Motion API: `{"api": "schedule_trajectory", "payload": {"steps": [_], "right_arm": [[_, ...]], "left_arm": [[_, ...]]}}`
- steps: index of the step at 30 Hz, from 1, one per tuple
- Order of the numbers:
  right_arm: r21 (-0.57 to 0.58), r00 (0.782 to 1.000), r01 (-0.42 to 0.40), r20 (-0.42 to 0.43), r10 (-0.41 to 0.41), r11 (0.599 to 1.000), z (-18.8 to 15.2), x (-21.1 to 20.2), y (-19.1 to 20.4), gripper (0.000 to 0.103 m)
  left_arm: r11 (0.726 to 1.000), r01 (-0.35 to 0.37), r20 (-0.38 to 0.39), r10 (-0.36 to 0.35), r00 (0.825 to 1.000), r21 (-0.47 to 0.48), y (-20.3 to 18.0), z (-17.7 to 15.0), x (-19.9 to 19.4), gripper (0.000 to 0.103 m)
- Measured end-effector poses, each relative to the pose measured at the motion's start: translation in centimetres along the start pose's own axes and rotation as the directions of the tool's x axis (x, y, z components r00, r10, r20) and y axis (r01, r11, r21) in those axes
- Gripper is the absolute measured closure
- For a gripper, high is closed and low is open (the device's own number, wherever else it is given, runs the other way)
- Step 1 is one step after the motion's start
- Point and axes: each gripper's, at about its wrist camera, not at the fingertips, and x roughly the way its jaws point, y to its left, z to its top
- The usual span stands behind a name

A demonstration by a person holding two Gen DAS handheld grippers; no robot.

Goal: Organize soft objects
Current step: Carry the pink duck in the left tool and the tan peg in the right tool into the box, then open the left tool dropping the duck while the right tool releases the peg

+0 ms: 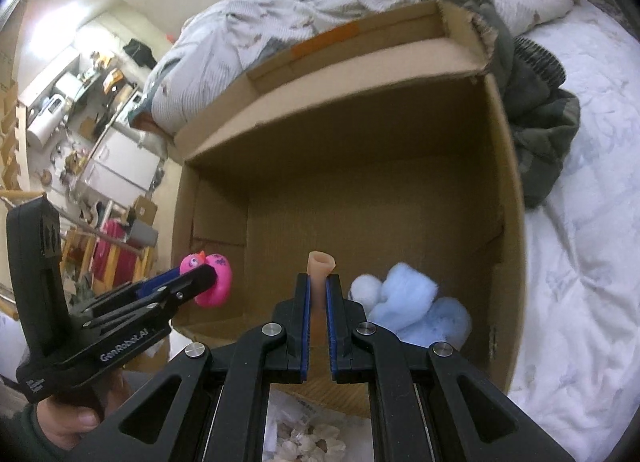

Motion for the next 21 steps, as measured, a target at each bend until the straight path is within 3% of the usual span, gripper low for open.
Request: {"api": "schedule_trajectory", "payload": {"steps": [21], "right_arm": [[-0.051, 0.999, 0.015, -0.045, -0.017, 0.999, -0.4, 1.2, 1.2, 0.094]], "left_arm": [[0.999, -0.027, -0.038, 0.028, 0.999, 0.028, -0.5, -0.8, 1.2, 0.078]]}}
